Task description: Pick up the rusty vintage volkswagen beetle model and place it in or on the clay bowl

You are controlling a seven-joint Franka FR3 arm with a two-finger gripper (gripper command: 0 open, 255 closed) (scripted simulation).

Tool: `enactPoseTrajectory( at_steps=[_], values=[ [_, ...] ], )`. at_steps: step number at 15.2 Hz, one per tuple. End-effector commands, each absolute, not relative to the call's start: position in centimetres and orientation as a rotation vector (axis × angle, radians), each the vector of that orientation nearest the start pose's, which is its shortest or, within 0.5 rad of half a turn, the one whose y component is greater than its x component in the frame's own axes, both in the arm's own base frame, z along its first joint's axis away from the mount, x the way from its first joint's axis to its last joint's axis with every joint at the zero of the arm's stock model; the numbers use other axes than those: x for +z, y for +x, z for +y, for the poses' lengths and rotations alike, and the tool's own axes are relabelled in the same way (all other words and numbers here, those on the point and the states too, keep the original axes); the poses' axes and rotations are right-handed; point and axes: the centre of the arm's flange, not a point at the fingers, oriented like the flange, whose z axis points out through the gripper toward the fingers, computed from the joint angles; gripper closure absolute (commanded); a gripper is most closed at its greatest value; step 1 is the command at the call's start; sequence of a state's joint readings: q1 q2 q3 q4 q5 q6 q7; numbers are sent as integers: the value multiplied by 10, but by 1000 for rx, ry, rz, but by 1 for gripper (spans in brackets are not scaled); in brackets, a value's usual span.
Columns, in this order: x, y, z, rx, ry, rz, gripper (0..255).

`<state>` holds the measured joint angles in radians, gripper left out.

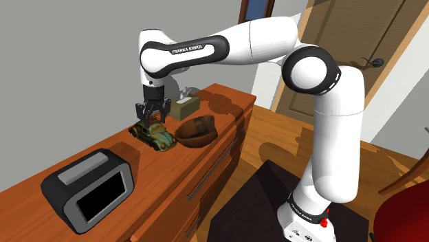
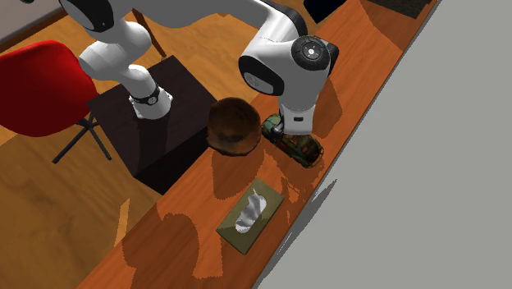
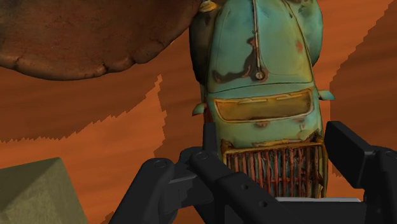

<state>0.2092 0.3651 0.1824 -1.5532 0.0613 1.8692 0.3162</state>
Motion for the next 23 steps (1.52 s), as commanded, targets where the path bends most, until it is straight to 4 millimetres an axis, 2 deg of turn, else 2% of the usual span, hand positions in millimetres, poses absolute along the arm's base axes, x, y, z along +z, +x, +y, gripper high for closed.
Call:
enactPoseTrajectory(
  at_steps=[1, 4, 23],
  values=[
    [438, 615, 243, 127, -3038, -69, 255],
    [438, 615, 243, 127, -3038, -69, 255],
    [538, 615, 243, 127, -3038, -69, 255]
  ],
)
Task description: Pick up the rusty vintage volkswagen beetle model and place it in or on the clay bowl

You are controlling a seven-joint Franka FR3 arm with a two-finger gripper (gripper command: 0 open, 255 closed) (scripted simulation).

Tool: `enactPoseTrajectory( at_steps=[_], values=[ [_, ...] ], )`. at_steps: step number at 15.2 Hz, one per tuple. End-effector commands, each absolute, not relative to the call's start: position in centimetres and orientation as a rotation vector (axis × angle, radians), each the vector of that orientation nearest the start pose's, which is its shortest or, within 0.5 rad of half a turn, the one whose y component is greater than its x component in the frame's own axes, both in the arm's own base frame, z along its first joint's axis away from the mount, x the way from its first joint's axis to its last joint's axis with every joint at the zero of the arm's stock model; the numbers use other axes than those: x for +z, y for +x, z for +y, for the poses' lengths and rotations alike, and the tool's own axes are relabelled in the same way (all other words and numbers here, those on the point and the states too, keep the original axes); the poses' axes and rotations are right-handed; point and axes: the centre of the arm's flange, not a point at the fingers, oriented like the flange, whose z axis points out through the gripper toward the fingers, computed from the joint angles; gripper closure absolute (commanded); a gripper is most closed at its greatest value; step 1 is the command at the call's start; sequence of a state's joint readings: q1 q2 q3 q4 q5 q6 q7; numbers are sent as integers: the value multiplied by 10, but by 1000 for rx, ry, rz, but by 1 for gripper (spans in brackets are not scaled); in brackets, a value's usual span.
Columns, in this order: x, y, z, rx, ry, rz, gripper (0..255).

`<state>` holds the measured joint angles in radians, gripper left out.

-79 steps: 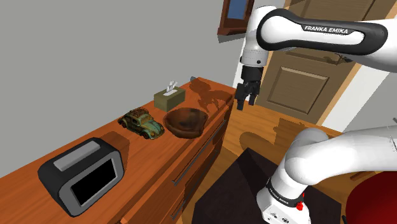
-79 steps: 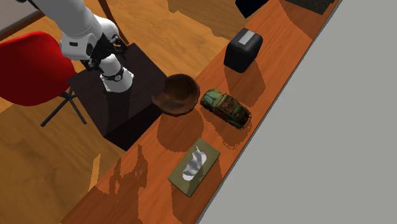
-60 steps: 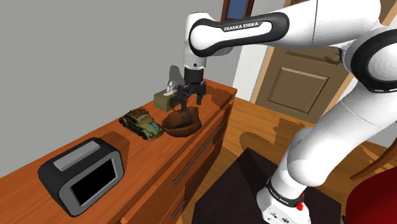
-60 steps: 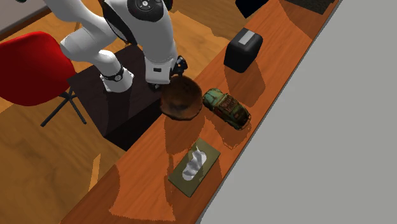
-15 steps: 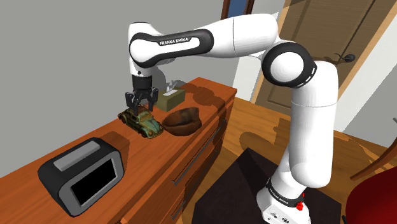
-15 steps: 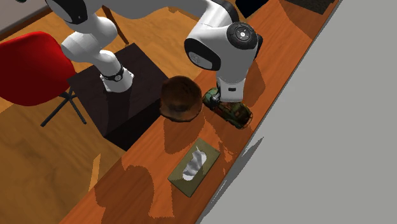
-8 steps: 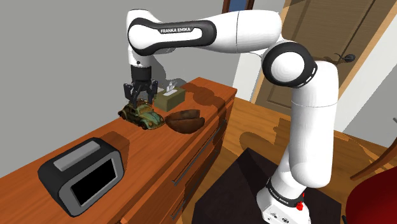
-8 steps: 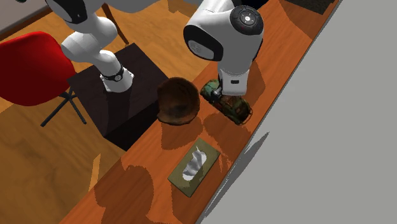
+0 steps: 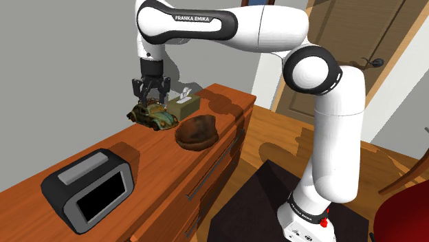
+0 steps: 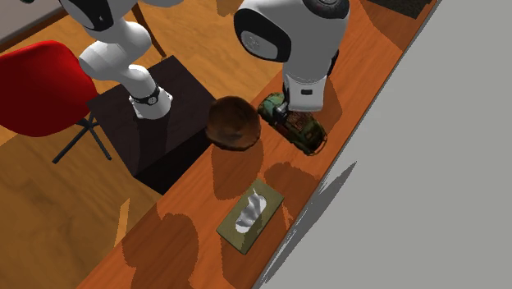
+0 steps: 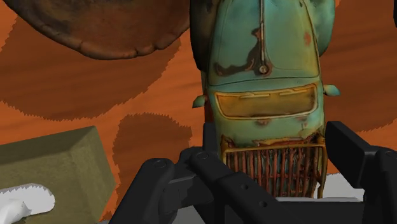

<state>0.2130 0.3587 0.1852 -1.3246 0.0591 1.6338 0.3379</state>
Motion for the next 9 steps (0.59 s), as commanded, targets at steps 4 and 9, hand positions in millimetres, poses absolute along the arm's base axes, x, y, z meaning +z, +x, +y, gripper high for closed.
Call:
enactPoseTrajectory(
  at_steps=[4, 9],
  values=[
    [559, 615, 243, 127, -3038, -69, 255],
    [586, 615, 243, 127, -3038, -69, 255]
  ],
)
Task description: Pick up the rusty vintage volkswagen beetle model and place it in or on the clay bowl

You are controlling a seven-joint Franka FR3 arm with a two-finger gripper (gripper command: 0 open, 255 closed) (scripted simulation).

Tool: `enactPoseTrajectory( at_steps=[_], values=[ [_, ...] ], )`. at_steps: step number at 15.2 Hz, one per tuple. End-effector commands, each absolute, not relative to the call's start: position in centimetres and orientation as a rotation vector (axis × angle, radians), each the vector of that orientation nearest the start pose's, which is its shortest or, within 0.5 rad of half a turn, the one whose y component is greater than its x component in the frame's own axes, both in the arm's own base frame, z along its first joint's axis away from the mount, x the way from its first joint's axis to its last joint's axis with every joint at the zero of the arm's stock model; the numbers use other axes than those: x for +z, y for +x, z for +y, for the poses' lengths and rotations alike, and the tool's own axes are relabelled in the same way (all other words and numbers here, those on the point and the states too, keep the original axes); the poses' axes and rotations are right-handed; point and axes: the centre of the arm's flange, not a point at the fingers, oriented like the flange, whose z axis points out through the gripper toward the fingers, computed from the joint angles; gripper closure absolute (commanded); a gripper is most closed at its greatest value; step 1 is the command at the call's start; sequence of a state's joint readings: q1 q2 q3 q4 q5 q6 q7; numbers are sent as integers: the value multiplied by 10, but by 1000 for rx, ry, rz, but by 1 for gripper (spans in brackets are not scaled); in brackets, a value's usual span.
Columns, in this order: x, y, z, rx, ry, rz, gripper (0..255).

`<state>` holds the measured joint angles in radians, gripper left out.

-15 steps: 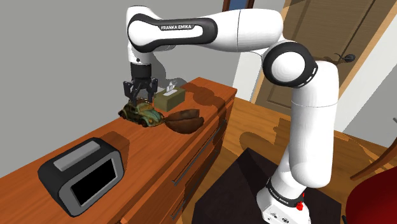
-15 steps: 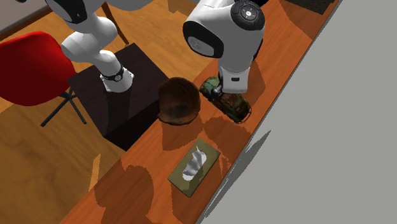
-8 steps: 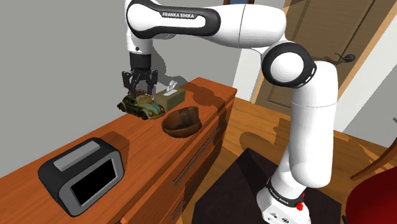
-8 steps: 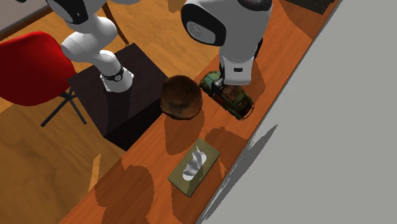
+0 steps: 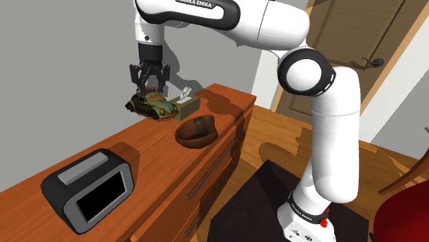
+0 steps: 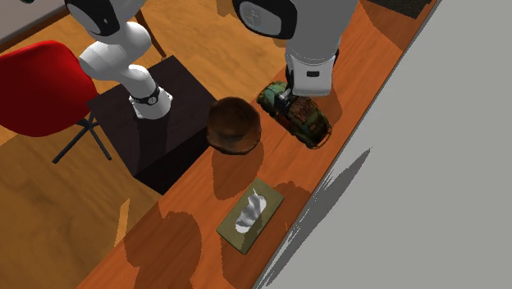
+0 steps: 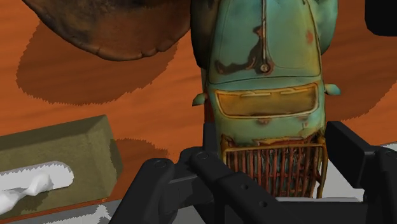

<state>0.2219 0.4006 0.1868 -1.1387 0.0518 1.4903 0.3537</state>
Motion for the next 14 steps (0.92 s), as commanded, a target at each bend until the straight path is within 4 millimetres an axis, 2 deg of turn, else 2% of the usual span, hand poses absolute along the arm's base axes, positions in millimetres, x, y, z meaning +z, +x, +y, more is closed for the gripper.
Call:
enactPoseTrajectory(
  at_steps=[1, 5, 14],
  values=[
    [591, 615, 243, 127, -3038, -69, 255],
    [611, 615, 243, 127, -3038, -69, 255],
    [635, 525, 169, 127, -3038, -69, 255]
  ],
)
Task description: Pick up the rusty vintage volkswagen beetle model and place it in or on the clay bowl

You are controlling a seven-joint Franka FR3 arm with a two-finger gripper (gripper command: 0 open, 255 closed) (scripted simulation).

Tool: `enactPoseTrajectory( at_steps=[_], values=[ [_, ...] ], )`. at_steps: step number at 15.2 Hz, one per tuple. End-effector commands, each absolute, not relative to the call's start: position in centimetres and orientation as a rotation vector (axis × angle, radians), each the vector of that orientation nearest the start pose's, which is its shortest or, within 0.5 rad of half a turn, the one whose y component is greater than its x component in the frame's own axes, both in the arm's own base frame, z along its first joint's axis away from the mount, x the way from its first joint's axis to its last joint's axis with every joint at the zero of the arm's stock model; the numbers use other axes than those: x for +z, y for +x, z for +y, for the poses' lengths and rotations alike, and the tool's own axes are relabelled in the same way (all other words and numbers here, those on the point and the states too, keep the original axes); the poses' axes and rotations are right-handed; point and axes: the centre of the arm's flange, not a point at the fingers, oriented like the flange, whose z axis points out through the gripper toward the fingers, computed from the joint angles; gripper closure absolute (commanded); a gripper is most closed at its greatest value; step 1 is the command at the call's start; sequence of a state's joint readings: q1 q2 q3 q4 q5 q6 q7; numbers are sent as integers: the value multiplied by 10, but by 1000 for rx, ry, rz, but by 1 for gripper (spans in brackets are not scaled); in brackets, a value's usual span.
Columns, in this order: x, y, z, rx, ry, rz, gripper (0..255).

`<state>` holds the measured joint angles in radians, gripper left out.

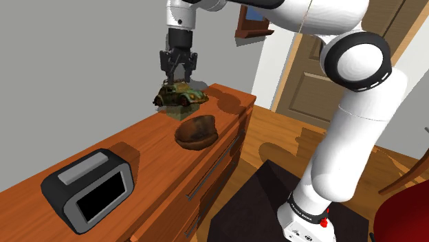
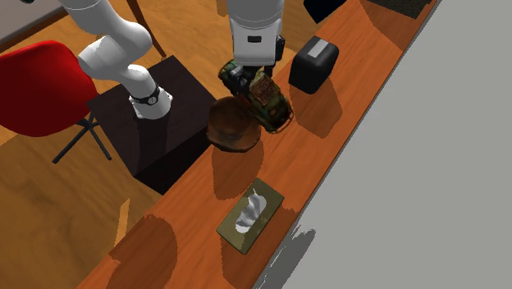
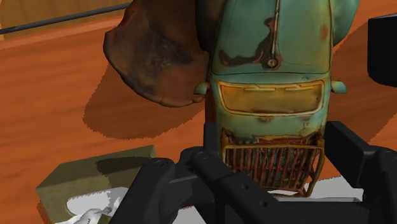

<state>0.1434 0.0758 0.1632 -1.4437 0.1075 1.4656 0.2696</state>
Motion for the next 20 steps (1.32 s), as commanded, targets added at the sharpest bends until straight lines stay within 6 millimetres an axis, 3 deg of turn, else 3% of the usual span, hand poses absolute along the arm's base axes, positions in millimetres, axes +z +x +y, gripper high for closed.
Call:
enactPoseTrajectory(
  at_steps=[1, 7, 20],
  values=[
    [638, 515, 161, 127, -3038, -69, 255],
    [654, 456, 113, 127, -3038, -69, 255],
    [586, 456, 113, 127, -3038, -69, 255]
  ],
)
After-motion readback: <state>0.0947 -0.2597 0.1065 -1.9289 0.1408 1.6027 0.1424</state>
